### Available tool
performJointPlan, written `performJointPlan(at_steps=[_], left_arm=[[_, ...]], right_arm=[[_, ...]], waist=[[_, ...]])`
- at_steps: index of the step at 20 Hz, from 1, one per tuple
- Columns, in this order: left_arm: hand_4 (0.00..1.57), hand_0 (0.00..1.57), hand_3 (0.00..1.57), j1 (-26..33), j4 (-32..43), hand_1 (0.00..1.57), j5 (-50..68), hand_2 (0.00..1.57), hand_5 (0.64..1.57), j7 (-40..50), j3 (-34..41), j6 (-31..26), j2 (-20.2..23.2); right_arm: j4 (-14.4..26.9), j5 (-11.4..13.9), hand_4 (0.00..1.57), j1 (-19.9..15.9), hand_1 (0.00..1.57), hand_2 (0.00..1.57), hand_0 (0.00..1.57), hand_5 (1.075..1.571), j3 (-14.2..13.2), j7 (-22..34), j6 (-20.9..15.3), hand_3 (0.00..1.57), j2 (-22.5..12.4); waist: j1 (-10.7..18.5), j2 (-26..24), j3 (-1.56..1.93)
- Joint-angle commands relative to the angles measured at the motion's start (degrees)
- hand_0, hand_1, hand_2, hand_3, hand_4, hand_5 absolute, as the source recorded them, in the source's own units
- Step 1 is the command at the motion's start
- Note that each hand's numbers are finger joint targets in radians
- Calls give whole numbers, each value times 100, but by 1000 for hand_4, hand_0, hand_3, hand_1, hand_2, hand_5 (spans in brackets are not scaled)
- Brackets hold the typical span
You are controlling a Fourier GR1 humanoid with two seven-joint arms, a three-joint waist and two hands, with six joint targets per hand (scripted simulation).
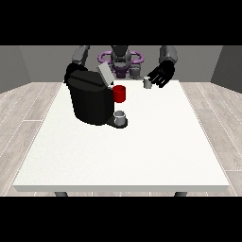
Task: Insert the coffee pod into the coffee machine and close the lid
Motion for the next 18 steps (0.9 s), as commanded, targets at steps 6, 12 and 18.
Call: performJointPlan(at_steps=[6,12,18], left_arm=[[520,1072,1232,-970,23,1072,34,1218,1571,452,342,-152,262],[476,1239,1198,-1320,274,1239,212,1262,1571,782,686,-357,479],[519,1278,1265,-1370,163,1278,-28,1332,1571,639,474,-67,228]], right_arm=[[-234,50,495,-183,0,0,0,1571,272,-12,119,0,131],[-633,123,494,18,0,0,0,1571,615,135,68,0,204],[-724,244,509,-273,0,0,0,1571,395,404,-201,0,69]], waist=[[-525,330,-1],[-818,281,-2],[-808,476,-3]])
